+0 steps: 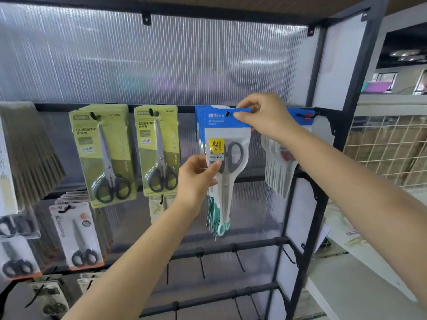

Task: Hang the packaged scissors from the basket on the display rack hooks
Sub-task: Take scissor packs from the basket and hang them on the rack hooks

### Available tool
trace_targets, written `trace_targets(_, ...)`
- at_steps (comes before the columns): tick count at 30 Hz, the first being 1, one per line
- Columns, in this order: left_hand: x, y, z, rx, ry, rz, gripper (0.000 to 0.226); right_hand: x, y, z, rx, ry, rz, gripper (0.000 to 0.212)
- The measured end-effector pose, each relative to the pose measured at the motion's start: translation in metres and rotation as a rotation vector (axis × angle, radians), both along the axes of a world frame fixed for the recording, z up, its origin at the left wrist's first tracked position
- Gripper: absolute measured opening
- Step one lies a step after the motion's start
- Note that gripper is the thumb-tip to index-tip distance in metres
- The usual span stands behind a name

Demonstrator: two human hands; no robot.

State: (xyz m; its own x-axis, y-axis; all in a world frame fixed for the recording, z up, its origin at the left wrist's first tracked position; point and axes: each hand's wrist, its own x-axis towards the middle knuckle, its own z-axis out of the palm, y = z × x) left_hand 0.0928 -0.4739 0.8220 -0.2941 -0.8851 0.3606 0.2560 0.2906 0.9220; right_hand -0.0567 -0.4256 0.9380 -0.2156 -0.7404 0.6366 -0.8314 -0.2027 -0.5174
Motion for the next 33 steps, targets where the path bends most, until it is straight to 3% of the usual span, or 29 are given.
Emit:
trace_targets(6,-0.005,-0.013,-0.007,0.039,-0.024,0.047,0.009,-0.003,-0.018,-0.010,-0.047,0.059,-0.052,0.010)
trace_targets(13,-0.017,-0.035,-0.002,0.063,-0.060,0.120,0.017,-0.002,-0.028,-0.024,-0.128,0.338,-0.168,0.018)
trace_targets(17,-0.022,-0.040,-0.003,0.047,-0.086,0.177,0.021,0.001,-0.030,-0.038,-0.109,0.500,-0.235,0.037)
trace_targets(22,-0.024,-0.040,-0.005,-0.038,-0.195,0.285,0.025,0.005,-0.030,-0.054,0.037,0.587,-0.296,0.053)
trace_targets(28,-0.012,-0.034,0.009,-0.062,-0.348,0.376,0.029,0.016,-0.013,-0.056,0.112,0.627,-0.348,0.058)
trace_targets(33,0.010,-0.024,0.021,-0.294,-0.523,0.432,0.028,0.039,0.023,-0.058,0.167,0.613,-0.427,0.058)
